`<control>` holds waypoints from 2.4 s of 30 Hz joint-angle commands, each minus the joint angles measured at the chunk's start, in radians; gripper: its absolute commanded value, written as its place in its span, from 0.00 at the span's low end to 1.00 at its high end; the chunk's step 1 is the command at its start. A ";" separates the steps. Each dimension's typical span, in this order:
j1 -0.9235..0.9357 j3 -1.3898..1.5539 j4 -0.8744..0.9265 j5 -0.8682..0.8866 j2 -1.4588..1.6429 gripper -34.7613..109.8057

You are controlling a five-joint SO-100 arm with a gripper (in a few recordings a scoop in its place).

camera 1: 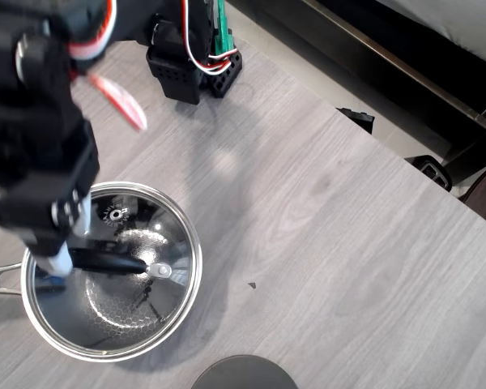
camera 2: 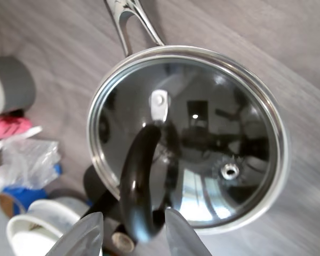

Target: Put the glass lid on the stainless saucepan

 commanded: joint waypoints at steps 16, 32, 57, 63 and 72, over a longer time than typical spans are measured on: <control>-0.388 1.617 -0.512 0.049 1.414 0.24; -0.313 2.140 -0.583 0.048 1.727 0.24; -0.321 2.194 -0.531 0.051 1.727 0.24; -0.321 2.194 -0.531 0.051 1.727 0.24; -0.321 2.194 -0.531 0.051 1.727 0.24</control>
